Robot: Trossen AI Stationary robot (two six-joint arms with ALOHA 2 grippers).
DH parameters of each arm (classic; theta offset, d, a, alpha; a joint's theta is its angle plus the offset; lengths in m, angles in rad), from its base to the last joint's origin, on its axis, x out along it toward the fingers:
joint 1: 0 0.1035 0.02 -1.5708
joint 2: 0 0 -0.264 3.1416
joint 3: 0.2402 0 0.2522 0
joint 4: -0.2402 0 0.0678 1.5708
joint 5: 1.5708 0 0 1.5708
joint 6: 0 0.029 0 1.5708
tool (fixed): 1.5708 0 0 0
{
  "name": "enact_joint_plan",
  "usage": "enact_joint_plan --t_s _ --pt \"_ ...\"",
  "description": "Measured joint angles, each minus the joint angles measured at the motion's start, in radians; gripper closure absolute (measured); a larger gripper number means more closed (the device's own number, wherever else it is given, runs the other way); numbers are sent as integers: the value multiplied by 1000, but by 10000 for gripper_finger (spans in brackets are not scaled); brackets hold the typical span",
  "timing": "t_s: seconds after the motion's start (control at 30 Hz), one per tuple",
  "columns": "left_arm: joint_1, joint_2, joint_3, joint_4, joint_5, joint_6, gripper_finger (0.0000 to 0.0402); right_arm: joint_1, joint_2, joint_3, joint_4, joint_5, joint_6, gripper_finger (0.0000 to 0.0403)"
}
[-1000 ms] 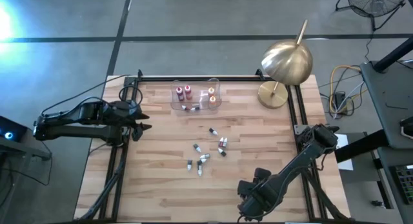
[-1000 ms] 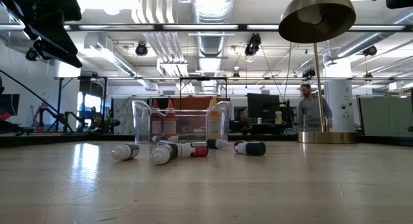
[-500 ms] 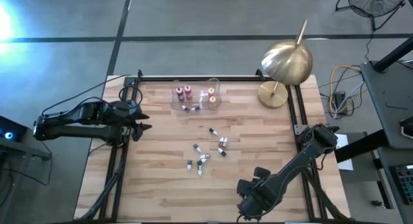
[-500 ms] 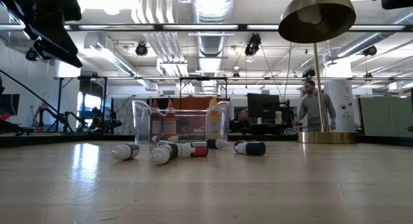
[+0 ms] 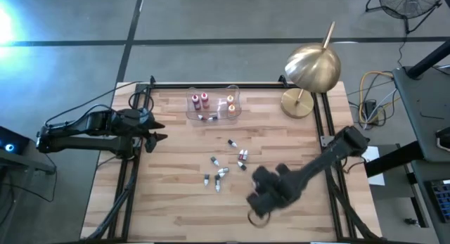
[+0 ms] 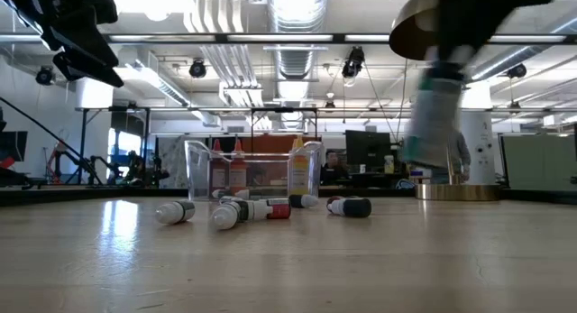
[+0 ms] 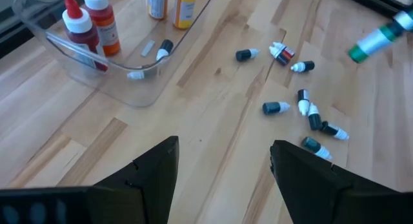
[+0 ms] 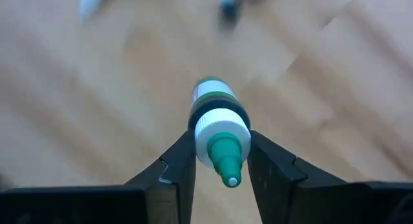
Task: Pick & Place food coloring
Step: Put the large green food coloring bottle into the transparent bin
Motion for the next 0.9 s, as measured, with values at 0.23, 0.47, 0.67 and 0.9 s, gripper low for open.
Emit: enact_joint_plan --t_s 0.23,0.47,0.67,0.9 --pt "0 0 0 12 4 -6 184 -246 -9 106 32 196 -216 297" --pt "0 0 0 1 44 -58 184 -476 80 302 29 201 -409 297" --pt "0 0 0 -21 49 -69 184 -610 163 491 60 222 -517 296" --pt "0 0 0 -19 49 -48 184 -725 332 637 38 41 -598 296"
